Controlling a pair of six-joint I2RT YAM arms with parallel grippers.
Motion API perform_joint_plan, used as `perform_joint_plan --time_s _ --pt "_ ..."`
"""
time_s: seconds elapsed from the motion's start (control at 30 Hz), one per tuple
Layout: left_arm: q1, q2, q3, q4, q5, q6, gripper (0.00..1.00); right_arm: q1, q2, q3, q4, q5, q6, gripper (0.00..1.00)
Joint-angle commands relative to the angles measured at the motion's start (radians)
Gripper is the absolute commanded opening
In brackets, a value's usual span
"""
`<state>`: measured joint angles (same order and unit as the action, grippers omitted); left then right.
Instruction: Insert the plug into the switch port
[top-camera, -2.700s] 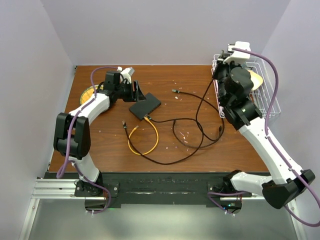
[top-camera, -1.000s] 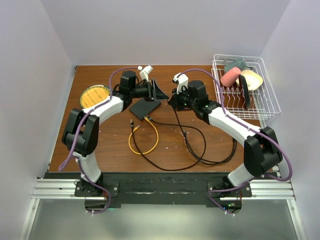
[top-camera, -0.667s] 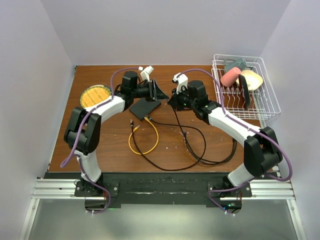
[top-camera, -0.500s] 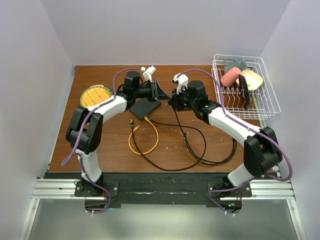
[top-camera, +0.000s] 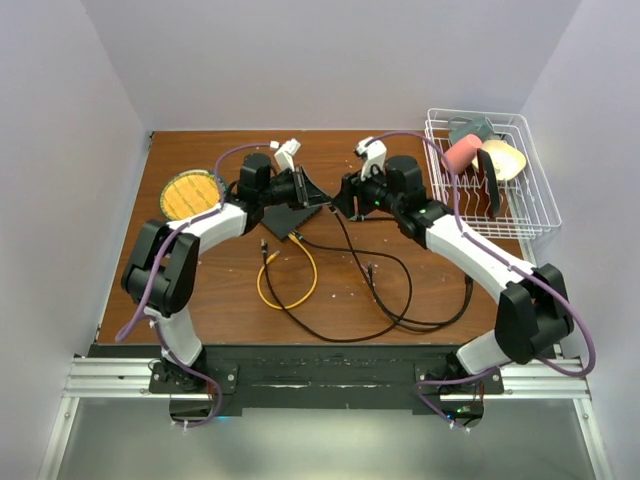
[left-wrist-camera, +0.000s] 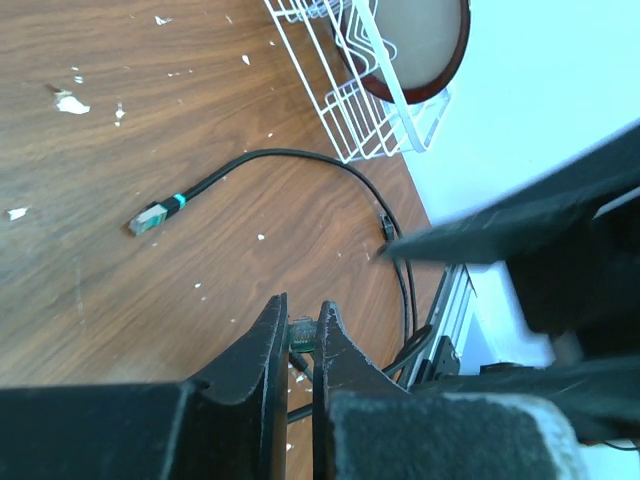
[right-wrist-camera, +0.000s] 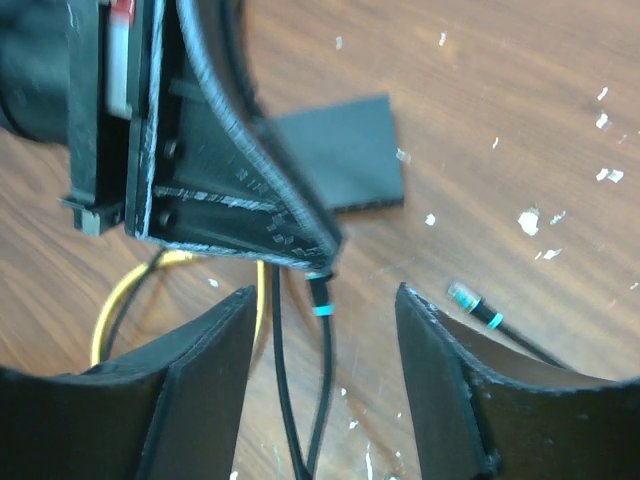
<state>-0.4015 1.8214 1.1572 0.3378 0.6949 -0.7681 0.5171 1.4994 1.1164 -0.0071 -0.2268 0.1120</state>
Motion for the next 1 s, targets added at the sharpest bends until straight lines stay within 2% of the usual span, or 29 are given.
perform_joint_plan --time_s 0.0,0.07,0.1,0.17,0.33,0.47,0.73,0.93,0.97 --pt "0.036 -0.119 -0.074 0.207 -0.015 -0.013 0.0 -0.072 -0.047 0.077 0.062 -0.187 0.078 0.62" --pt "0.049 -0.145 -0.088 0.251 -0.011 -0.011 0.0 -0.121 -0.035 0.082 0.099 -0.261 0.139 0.62" --pt "0.05 -0.152 -0.094 0.26 0.003 -0.008 0.0 -0.14 -0.022 0.08 0.12 -0.361 0.162 0.61" --pt "0.056 -0.18 -0.103 0.283 0.012 0.001 0.0 -0.182 -0.007 0.069 0.207 -0.461 0.249 0.61" --pt "0.061 -0.244 -0.14 0.38 0.044 0.03 0.0 -0.204 0.082 0.092 0.338 -0.754 0.389 0.6" --pt "0.061 -0.283 -0.14 0.441 0.106 0.032 0.0 -0.204 0.127 0.105 0.453 -0.857 0.488 0.61" --pt "0.061 -0.29 -0.114 0.523 0.204 -0.003 0.0 -0.204 0.165 0.071 0.694 -0.928 0.702 0.6" --pt "0.061 -0.3 -0.114 0.521 0.209 -0.003 0.0 -0.204 0.212 0.046 0.959 -0.965 0.918 0.51" --pt "0.061 -0.3 -0.114 0.521 0.206 -0.005 0.0 -0.206 0.22 0.043 1.046 -0.97 0.954 0.51"
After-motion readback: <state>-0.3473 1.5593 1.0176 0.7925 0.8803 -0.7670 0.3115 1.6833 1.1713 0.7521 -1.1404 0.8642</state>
